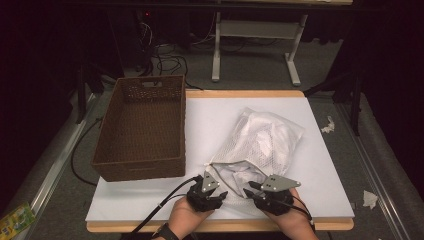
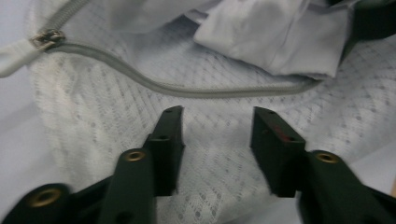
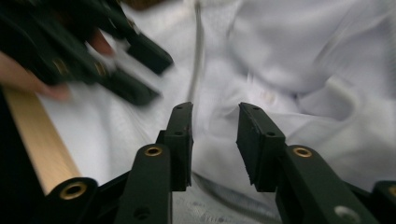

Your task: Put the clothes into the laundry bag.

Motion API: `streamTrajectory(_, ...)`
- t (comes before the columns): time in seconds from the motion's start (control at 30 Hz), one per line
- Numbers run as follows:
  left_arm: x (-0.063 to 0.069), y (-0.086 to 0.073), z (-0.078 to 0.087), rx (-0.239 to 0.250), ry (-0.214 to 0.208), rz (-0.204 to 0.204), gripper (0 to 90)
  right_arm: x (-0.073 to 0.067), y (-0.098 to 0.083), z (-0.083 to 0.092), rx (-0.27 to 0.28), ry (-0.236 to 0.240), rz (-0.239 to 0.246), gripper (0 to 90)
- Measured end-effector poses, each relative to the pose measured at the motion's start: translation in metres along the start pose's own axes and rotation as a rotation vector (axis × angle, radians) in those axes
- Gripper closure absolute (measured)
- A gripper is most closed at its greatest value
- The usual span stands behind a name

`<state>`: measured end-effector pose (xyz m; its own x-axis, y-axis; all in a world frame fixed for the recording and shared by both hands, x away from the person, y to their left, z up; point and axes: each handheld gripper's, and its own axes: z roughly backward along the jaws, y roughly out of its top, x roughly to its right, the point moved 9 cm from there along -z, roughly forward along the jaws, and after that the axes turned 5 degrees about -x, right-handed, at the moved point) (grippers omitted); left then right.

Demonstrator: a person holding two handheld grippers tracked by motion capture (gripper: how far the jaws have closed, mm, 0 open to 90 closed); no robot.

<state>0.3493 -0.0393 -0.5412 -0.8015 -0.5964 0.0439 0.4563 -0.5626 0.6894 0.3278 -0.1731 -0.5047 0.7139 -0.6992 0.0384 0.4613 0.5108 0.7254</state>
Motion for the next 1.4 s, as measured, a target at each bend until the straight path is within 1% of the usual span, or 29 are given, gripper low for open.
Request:
streamTrajectory(0.03, 0.000, 0.000, 0.000, 0.003, 0.007, -0.012, 60.1, 0.000, -0.005, -0.006, -0.036, -0.010, 0.003, 65.7)
streamTrajectory(0.07, 0.000, 0.000, 0.000, 0.001, 0.008, -0.005, 64.1, 0.001, -0.010, -0.010, -0.064, -0.013, -0.003, 66.3)
streamTrajectory(0.1, -0.001, 0.000, 0.000, 0.002, 0.003, 0.001, 73.5, 0.003, -0.015, -0.016, -0.100, -0.025, -0.005, 69.4)
streamTrajectory(0.17, 0.000, 0.000, -0.001, 0.002, -0.012, 0.003, 87.7, 0.004, -0.021, -0.023, -0.129, -0.030, -0.001, 77.5)
streamTrajectory(0.2, 0.000, 0.000, -0.001, -0.001, -0.008, 0.001, 90.0, 0.005, -0.022, -0.024, -0.138, -0.027, -0.007, 83.5)
streamTrajectory(0.23, -0.001, 0.000, 0.000, 0.001, -0.007, 0.000, 90.0, 0.005, -0.022, -0.025, -0.145, -0.030, 0.004, 90.0)
streamTrajectory(0.3, -0.001, 0.000, 0.000, 0.001, -0.011, 0.007, 90.0, 0.005, -0.022, -0.025, -0.153, -0.040, 0.015, 90.0)
streamTrajectory(0.37, -0.003, 0.000, 0.002, 0.014, -0.016, 0.043, 90.0, 0.007, -0.021, -0.024, -0.154, -0.063, 0.019, 90.0)
streamTrajectory(0.4, -0.003, 0.002, 0.006, 0.041, -0.019, 0.058, 90.0, 0.009, -0.020, -0.023, -0.155, -0.083, 0.025, 90.0)
streamTrajectory(0.5, -0.001, 0.011, 0.022, 0.109, -0.022, 0.063, 90.0, 0.025, -0.008, -0.015, -0.092, -0.157, -0.013, 90.0)
streamTrajectory(0.57, 0.000, 0.017, 0.034, 0.146, -0.028, 0.067, 90.0, 0.034, -0.005, -0.014, -0.093, -0.199, -0.026, 90.0)
streamTrajectory(0.63, -0.002, 0.019, 0.042, 0.170, -0.023, 0.070, 90.0, 0.033, -0.005, -0.014, -0.085, -0.174, -0.045, 90.0)
streamTrajectory(0.7, -0.003, 0.017, 0.045, 0.178, -0.034, 0.083, 90.0, 0.033, -0.005, -0.013, -0.087, -0.186, -0.032, 90.0)
streamTrajectory(0.73, -0.002, 0.018, 0.049, 0.194, -0.049, 0.094, 90.0, 0.034, -0.007, -0.015, -0.096, -0.193, -0.041, 90.0)
streamTrajectory(0.77, -0.001, 0.020, 0.053, 0.210, -0.053, 0.094, 90.0, 0.035, -0.012, -0.019, -0.128, -0.194, -0.040, 90.0)
streamTrajectory(0.83, -0.001, 0.024, 0.059, 0.235, -0.039, 0.085, 90.0, 0.035, -0.016, -0.023, -0.150, -0.176, -0.042, 90.0)
streamTrajectory(0.9, -0.005, 0.026, 0.065, 0.264, -0.035, 0.103, 90.0, 0.032, -0.021, -0.026, -0.170, -0.150, -0.050, 90.0)
streamTrajectory(0.93, -0.008, 0.026, 0.066, 0.264, -0.031, 0.107, 90.0, 0.030, -0.022, -0.026, -0.173, -0.140, -0.037, 90.0)
streamTrajectory(0.97, -0.011, 0.025, 0.067, 0.263, -0.022, 0.109, 90.0, 0.028, -0.023, -0.025, -0.167, -0.129, -0.034, 90.0)
streamTrajectory(1.03, -0.017, 0.022, 0.066, 0.260, -0.002, 0.118, 90.0, 0.021, -0.021, -0.020, -0.131, -0.087, -0.049, 82.2)
streamTrajectory(1.07, -0.019, 0.021, 0.066, 0.259, 0.006, 0.117, 90.0, 0.019, -0.017, -0.015, -0.107, -0.071, -0.052, 79.7)
streamTrajectory(1.1, -0.022, 0.021, 0.066, 0.264, 0.021, 0.107, 90.0, 0.016, -0.009, -0.008, -0.062, -0.068, -0.049, 79.5)
streamTrajectory(1.13, -0.027, 0.019, 0.066, 0.271, 0.048, 0.093, 89.5, 0.014, -0.003, -0.003, -0.032, -0.067, -0.042, 79.1)
streamTrajectory(1.17, -0.030, 0.018, 0.065, 0.271, 0.062, 0.088, 79.0, 0.010, 0.009, 0.009, 0.021, -0.061, -0.044, 77.8)
streamTrajectory(1.2, -0.034, 0.016, 0.065, 0.274, 0.084, 0.086, 73.0, 0.010, 0.014, 0.016, 0.050, -0.060, -0.048, 76.5)
streamTrajectory(1.23, -0.037, 0.014, 0.065, 0.281, 0.088, 0.092, 66.2, 0.010, 0.023, 0.026, 0.098, -0.056, -0.052, 73.5)
streamTrajectory(1.3, -0.042, 0.013, 0.067, 0.306, 0.101, 0.098, 54.0, 0.013, 0.032, 0.040, 0.151, -0.061, -0.069, 69.6)
streamTrajectory(1.37, -0.045, 0.010, 0.070, 0.297, 0.104, 0.103, 49.0, 0.023, 0.039, 0.059, 0.213, -0.082, -0.092, 65.8)
streamTrajectory(1.4, -0.047, 0.009, 0.072, 0.293, 0.110, 0.093, 47.7, 0.026, 0.039, 0.064, 0.224, -0.090, -0.106, 64.4)
